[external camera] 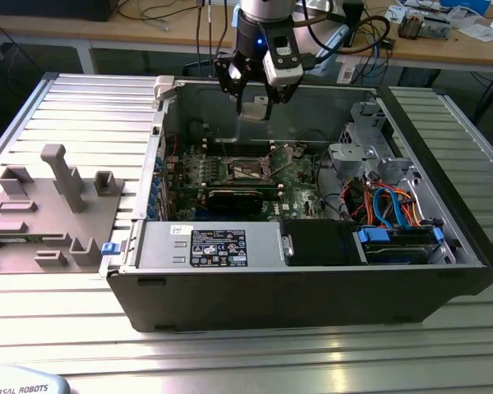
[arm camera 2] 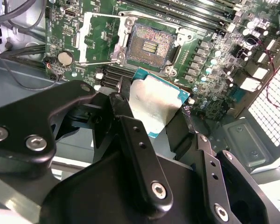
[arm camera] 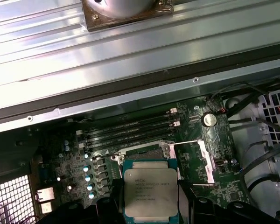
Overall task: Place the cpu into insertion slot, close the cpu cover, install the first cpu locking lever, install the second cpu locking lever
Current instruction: 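Place the cpu into insertion slot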
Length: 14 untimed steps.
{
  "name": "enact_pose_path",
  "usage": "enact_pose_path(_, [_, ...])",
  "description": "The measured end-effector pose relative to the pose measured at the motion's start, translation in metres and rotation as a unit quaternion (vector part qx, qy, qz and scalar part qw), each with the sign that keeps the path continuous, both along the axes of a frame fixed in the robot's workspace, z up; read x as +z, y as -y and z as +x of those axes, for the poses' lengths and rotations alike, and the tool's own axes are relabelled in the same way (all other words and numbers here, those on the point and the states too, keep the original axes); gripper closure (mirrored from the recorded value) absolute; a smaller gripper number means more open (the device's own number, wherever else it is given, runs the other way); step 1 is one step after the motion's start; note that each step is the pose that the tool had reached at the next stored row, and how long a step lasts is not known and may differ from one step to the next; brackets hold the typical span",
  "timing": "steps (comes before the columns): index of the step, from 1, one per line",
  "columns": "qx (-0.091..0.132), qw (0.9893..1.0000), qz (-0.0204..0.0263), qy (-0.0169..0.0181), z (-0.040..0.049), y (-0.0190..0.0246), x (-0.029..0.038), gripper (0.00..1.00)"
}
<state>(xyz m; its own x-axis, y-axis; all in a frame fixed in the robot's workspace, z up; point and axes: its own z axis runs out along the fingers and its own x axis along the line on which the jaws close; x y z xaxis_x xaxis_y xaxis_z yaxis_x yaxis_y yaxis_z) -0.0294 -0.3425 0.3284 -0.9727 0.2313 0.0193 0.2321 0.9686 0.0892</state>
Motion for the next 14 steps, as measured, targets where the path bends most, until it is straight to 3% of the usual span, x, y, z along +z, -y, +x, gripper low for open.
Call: enact_pose_path(14, [-0.011,0.9999,0.0000,0.0000,0.0000,0.0000,-0.0005,0.45])
